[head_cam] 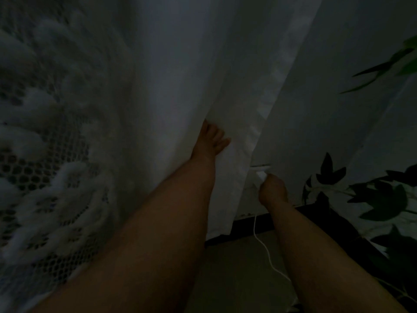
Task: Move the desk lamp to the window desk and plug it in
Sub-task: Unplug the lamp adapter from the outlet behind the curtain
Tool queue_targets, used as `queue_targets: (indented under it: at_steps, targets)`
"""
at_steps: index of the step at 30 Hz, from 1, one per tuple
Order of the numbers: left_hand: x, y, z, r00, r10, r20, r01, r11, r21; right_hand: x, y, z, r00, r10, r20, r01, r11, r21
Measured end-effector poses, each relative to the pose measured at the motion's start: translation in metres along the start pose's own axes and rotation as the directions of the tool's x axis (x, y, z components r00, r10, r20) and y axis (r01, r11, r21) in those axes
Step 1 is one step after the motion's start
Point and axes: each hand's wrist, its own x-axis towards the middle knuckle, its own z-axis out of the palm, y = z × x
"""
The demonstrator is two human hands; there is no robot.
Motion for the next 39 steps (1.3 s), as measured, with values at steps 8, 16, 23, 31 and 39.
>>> queue_targets:
  at_steps: [8,16,23,31,39]
  targets:
    - [-0.008,-0.015,-0.049,0.933,0.147,0.329,-0.242,0.931,0.272,-0.019,0.003,-0.011,0.995,0.088,-0.051,-0.091,0.994,-0.066]
    - [-0.032,-0.028,-0.08,0.976,0.134,0.174,-0.106,0.981,-0.16,-0.056,-0.003,-0.031,0.993,0.108,-0.055,-0.109,0.994,-0.01]
    - [-0.071,-0.029,-0.096,0.989,0.13,0.067,-0.093,0.914,-0.396,-0.101,-0.024,-0.058,0.996,0.05,-0.069,-0.047,0.998,0.045]
    - [-0.121,-0.043,-0.119,0.973,0.209,0.1,0.0,0.43,-0.903,-0.164,-0.06,-0.101,1.0,0.008,-0.003,-0.007,0.986,0.164]
    - [-0.154,-0.051,-0.141,0.951,0.269,0.152,0.146,0.042,-0.988,-0.197,-0.093,-0.116,1.0,-0.002,0.013,-0.001,0.964,0.266]
